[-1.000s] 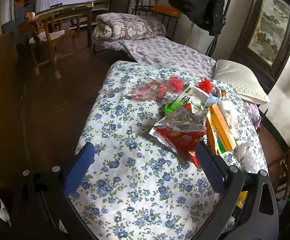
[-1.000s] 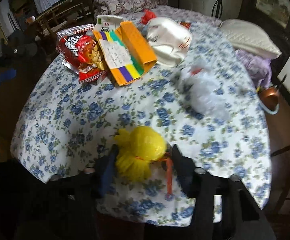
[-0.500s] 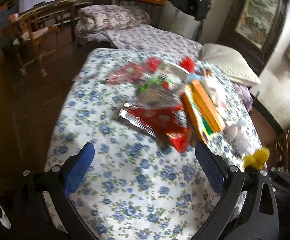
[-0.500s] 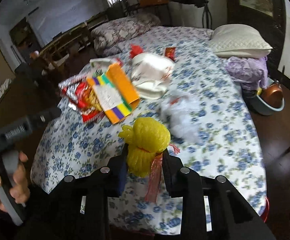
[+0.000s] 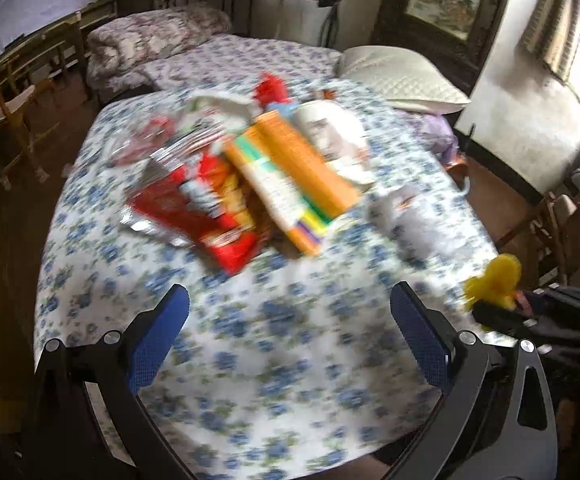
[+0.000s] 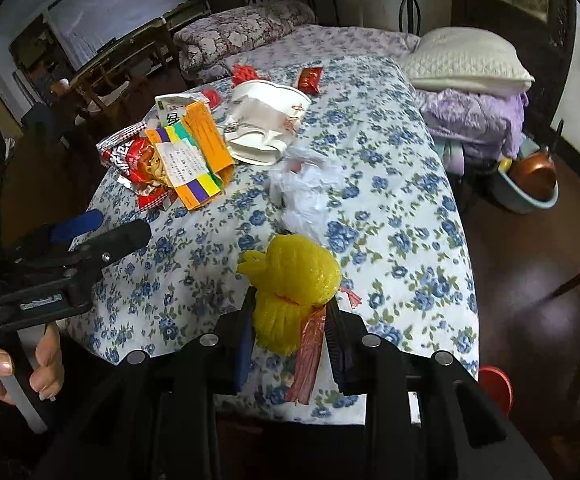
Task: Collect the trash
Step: 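Grasp the white plastic bag with the left tool while the right tool holds the yellow mesh, then carry both held items down to the red basket on the floor, then open both tools over the red basket to drop the items in, then move both open tools back up to the trash on the bed, then grasp the red-silver chip bag with the left tool, then grasp the white paper cup with the right tool while the left tool holds the chip bag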
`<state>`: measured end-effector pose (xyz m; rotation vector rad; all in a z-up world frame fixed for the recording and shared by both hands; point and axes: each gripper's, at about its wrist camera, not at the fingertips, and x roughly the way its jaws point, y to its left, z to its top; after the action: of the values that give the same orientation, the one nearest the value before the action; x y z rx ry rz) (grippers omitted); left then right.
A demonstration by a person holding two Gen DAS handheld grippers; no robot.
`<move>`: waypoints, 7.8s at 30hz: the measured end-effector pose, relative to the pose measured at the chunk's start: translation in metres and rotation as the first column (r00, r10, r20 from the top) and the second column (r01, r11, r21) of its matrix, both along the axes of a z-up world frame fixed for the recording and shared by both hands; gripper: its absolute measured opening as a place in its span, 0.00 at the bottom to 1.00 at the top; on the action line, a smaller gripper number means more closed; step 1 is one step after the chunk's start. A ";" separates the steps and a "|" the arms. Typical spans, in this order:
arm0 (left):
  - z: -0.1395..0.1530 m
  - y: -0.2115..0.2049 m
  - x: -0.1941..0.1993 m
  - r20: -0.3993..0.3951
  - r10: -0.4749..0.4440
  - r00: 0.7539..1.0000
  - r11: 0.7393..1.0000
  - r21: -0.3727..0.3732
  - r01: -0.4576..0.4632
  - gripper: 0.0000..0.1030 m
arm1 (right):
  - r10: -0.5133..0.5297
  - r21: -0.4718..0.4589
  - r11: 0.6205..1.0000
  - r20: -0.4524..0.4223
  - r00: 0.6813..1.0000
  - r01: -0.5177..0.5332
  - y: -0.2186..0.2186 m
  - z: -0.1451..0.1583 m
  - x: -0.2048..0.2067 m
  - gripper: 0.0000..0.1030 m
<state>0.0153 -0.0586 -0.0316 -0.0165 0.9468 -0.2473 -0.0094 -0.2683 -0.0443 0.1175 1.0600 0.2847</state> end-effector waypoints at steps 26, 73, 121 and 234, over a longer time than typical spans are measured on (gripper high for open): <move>-0.044 -0.127 0.078 -0.236 -0.038 0.971 0.994 0.089 0.061 0.24 | -0.105 0.075 0.992 0.027 0.994 0.103 -0.089 -0.007 -0.035 0.31; -0.214 -0.479 -0.071 -0.681 -0.543 0.491 0.702 -0.048 0.710 0.18 | -0.608 0.007 0.741 -0.418 0.675 0.671 -0.309 -0.287 -0.158 0.33; -0.112 -0.404 -0.038 -0.454 -0.528 0.718 0.834 -0.115 0.540 0.71 | -0.696 -0.185 0.712 -0.315 0.645 0.678 -0.302 -0.171 -0.154 0.77; -0.001 0.113 0.062 -0.096 0.264 0.960 0.919 -0.276 -0.281 0.10 | -0.138 0.049 0.989 -0.023 0.990 0.139 0.058 -0.032 0.181 0.73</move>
<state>0.0777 0.0548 -0.0324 -0.4237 0.9462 -0.1241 0.1712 -0.2104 -0.0767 0.2391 1.0591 0.1847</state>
